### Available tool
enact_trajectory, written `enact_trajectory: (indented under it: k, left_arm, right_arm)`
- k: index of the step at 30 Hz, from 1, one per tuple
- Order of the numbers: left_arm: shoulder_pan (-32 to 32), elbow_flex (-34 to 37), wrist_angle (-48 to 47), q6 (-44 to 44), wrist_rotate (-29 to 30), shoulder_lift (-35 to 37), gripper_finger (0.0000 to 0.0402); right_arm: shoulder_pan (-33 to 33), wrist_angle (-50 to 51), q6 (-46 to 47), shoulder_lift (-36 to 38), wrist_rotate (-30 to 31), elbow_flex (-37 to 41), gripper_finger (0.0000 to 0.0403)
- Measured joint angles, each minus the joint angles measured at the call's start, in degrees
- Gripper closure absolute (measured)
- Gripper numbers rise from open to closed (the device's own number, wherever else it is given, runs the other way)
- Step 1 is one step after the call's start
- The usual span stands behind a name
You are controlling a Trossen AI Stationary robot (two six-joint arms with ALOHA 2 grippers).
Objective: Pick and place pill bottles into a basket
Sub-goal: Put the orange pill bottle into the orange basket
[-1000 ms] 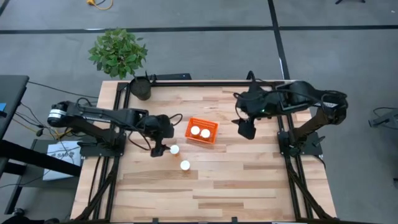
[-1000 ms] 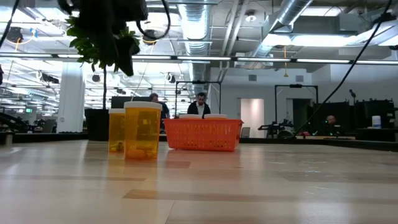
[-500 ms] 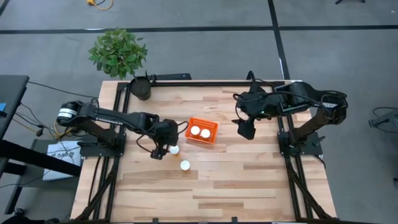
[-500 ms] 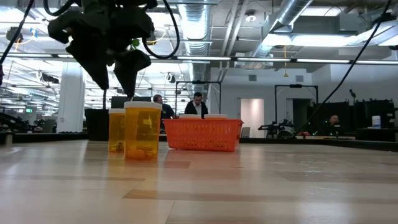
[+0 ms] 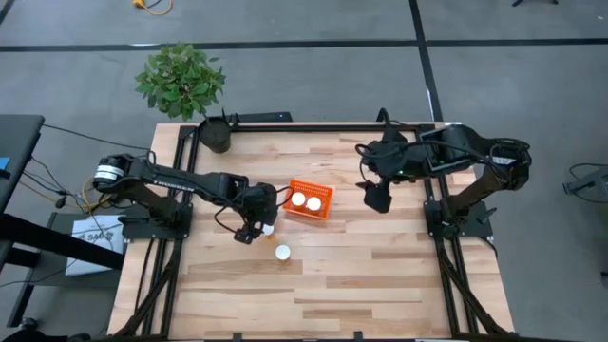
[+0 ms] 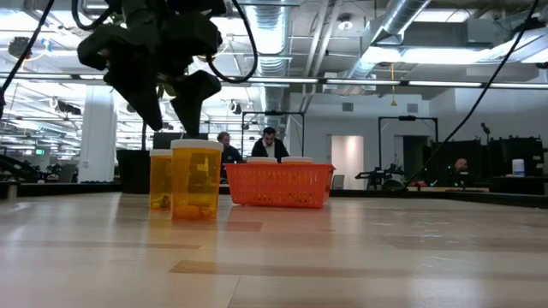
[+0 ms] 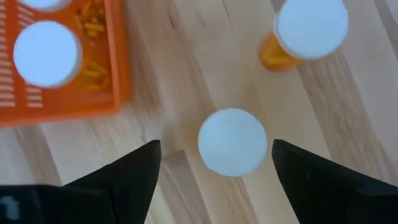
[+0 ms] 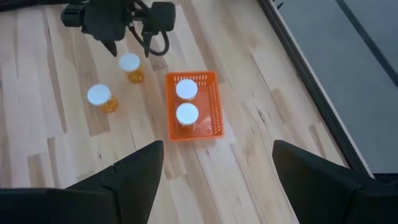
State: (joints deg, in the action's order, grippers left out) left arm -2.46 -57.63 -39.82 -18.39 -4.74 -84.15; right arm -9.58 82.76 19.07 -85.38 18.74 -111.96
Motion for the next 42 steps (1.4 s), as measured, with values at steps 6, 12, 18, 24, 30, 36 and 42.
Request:
enact_trajectory:
  k: [6,12,18,24,30,36,42]
  left_arm:
    - [0.02,0.0,1.41,-2.0,-1.93,0.1,0.0104]
    - [0.2,0.0,-0.18,1.09,-1.85,0.1,0.0104]
    - [-0.16,0.0,-0.52,1.65,-0.81,0.1,0.0104]
    - [-0.15,0.0,-1.33,2.23,-0.59,0.1,0.0104]
    - [-0.07,0.02,-1.61,0.66,-1.46,-0.38,0.0104]
    - [-0.07,0.02,-1.54,0.1,-0.98,-0.38,0.0097]
    - [-0.11,0.02,-1.15,0.02,0.54,-0.38,0.0077]
  right_arm:
    - [-0.82,1.14,0.02,-0.04,0.07,0.0,0.0106]
    - [-1.77,1.23,0.02,-0.04,1.07,0.0,0.0106]
    - [-1.77,1.75,-0.09,-0.04,1.08,0.0,0.0106]
    - [-1.77,2.53,-0.48,-0.04,1.05,0.0,0.0106]
    - [-1.77,2.53,-0.59,-0.04,1.07,0.0,0.0106]
    - [-1.75,2.54,-0.59,-0.04,1.07,0.0,0.0106]
    - [-1.75,2.55,-0.59,-0.04,1.07,0.0,0.0106]
